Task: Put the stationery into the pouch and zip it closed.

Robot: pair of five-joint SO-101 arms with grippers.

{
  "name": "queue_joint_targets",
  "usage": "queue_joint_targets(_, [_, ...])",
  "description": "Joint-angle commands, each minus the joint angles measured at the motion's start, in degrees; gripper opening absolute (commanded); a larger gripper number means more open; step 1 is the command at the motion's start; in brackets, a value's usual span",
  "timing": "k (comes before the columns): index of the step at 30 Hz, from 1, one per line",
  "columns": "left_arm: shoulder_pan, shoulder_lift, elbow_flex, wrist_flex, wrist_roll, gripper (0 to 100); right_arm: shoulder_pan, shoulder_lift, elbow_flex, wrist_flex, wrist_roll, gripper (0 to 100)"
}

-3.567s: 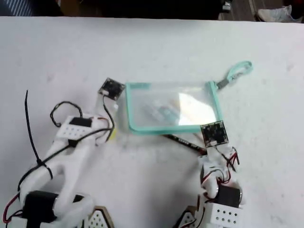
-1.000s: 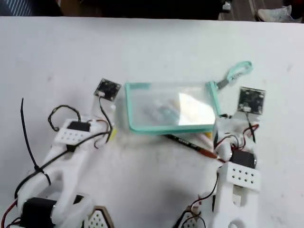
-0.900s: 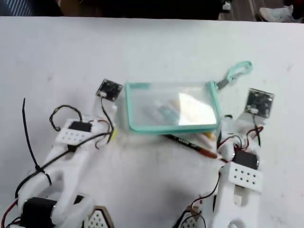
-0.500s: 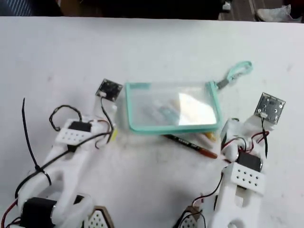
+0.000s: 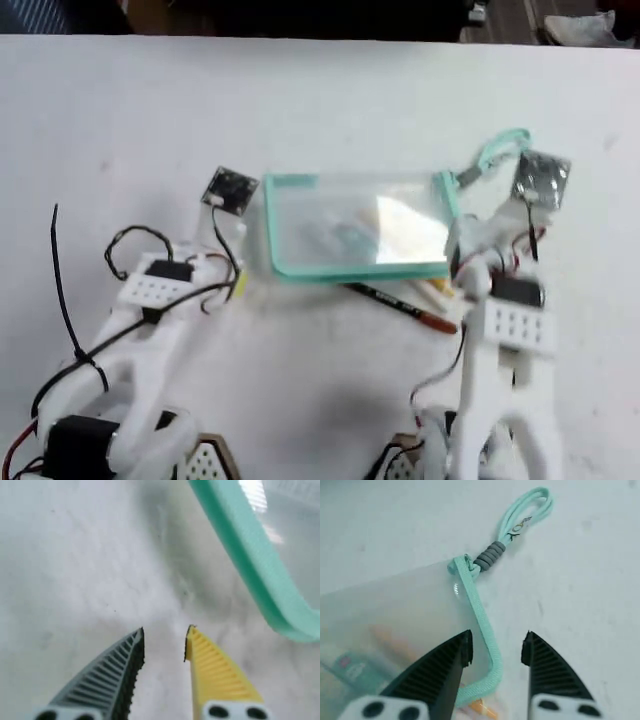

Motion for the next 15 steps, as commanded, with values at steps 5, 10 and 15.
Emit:
queue_joint_targets(5, [0.8,-2.4,-0.7,-1.3,0.1,16,-1.1,25.7,-24.3,1.5,-15.9,16.3])
queue_joint_targets(10, [0.8,-2.4,-0.7,-1.7,0.1,16,-1.2,38.7,-36.6,1.5,-24.4,16.3])
queue_joint_targets(15, [0.8,-2.4,-0.4,-2.5,0.1,16,-2.7,48.7,-50.1,6.2,-25.4,17.0])
